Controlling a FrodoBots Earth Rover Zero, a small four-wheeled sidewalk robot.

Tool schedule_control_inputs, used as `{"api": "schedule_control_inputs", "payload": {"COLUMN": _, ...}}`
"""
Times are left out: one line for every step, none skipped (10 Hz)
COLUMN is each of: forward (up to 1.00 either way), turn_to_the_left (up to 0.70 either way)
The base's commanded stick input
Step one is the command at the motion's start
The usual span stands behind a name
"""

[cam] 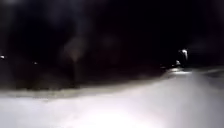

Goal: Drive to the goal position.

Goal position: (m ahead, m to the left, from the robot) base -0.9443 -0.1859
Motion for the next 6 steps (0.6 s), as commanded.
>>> {"api": "schedule_control_inputs", "payload": {"forward": 0.0, "turn_to_the_left": -1.0}}
{"api": "schedule_control_inputs", "payload": {"forward": 0.0, "turn_to_the_left": -1.0}}
{"api": "schedule_control_inputs", "payload": {"forward": 0.0, "turn_to_the_left": -1.0}}
{"api": "schedule_control_inputs", "payload": {"forward": 0.0, "turn_to_the_left": -1.0}}
{"api": "schedule_control_inputs", "payload": {"forward": 0.0, "turn_to_the_left": -1.0}}
{"api": "schedule_control_inputs", "payload": {"forward": 0.0, "turn_to_the_left": -1.0}}
